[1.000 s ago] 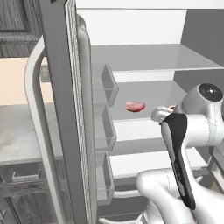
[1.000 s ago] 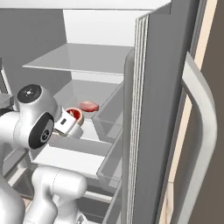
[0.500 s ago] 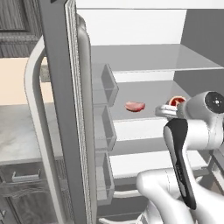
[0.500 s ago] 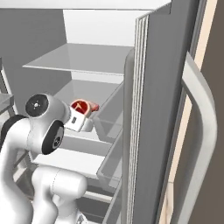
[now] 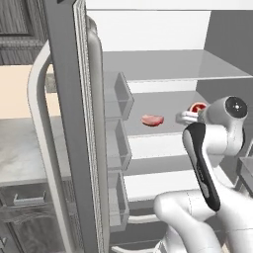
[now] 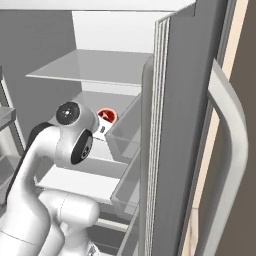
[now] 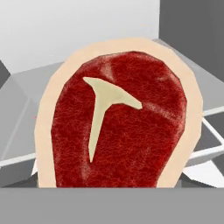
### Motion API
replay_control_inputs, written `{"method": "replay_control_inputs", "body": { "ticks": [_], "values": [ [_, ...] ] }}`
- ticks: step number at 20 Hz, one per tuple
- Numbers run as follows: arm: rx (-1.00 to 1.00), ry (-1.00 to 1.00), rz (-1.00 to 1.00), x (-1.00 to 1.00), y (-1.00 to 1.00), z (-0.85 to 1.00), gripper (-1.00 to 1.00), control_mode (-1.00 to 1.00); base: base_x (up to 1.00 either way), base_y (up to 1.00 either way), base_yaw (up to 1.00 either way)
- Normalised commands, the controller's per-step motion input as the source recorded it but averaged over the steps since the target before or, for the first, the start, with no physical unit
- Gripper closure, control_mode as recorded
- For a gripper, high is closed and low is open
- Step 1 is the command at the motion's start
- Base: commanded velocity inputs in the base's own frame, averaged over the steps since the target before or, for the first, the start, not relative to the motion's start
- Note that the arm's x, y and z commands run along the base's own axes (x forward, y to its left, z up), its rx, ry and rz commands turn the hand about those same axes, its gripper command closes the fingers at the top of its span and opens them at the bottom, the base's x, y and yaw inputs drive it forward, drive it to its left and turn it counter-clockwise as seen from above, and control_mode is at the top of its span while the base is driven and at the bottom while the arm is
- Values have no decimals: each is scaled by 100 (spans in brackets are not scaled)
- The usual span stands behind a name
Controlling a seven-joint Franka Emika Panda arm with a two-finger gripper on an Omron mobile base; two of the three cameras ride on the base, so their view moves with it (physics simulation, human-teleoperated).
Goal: Place the steak on the counter behind the older steak on the same shelf of the fridge to maintain FIFO order. Close the fridge door when finished.
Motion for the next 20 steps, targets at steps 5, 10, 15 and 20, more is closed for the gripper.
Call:
{"method": "replay_control_inputs", "body": {
  "ticks": [5,10,15,20],
  "values": [
    [-1,1,-1,30,0,0,100,-100,0,0,0],
    [0,0,0,66,0,0,100,-100,0,0,0],
    [0,0,0,67,-5,-3,100,-100,0,0,0],
    [0,0,0,61,0,-22,100,-100,0,0,0]
  ]
}}
